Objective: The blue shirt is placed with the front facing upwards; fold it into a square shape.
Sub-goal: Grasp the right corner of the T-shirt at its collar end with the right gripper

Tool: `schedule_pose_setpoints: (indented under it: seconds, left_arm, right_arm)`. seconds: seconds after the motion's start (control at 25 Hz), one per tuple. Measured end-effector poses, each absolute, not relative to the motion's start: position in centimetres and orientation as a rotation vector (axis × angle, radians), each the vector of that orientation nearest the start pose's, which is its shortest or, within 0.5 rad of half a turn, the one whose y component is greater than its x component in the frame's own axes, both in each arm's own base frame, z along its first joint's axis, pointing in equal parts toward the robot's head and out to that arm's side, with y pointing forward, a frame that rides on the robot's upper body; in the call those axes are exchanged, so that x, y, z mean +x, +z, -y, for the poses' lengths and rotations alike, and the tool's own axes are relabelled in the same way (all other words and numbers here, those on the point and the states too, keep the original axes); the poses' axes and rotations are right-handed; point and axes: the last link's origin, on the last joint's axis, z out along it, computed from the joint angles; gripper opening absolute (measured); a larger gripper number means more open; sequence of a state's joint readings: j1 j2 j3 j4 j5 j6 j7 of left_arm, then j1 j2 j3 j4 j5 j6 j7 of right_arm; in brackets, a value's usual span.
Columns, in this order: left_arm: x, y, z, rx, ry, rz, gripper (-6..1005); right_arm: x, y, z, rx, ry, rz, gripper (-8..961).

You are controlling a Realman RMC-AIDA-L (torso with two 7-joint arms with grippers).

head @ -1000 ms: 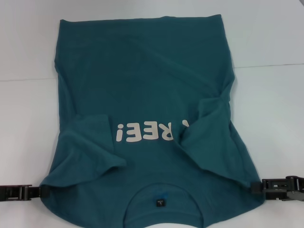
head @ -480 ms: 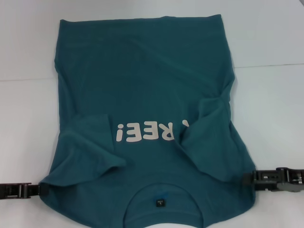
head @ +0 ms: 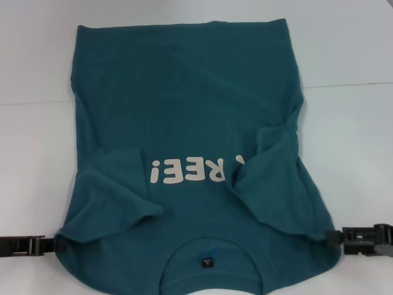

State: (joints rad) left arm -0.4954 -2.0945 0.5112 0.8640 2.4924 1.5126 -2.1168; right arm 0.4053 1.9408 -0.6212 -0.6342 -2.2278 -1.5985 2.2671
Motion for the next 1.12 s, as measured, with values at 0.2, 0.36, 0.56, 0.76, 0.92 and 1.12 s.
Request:
schedule_pose_setpoints:
  seconds: [0.2,0.36,0.56,0.76,0.92,1.12]
  left_arm:
    - [-32.7,2.8,-31.5,-2.319,-0.251,1.598,17]
    - [-32.6,2.8,-31.6,-2.324,-0.251,1.594,18]
    - [-32.6,2.8,-31.7,-2.324,-0.254,1.591,18]
    - [-32.6,2.9,-31.8,-2.321,-0.256,1.589,18]
    - [-32.6,3.0,-31.9,-2.318,-0.257,1.585,18]
    - [-32.6,3.0,-32.1,-2.316,-0.251,1.574,18]
  right_arm:
    - [35.6,5.0,-27.7,-2.152,0.479,-2.016,880]
    - [35.6,4.7,-27.7,-2.153,0.474,-2.018,879]
    - [35.3,4.0,-28.2,-2.158,0.458,-2.023,877]
    - [35.3,3.2,-28.4,-2.159,0.433,-2.033,876]
    - [35.2,3.2,-28.5,-2.164,0.44,-2.03,875]
    - [35.0,3.2,-28.7,-2.17,0.447,-2.023,873]
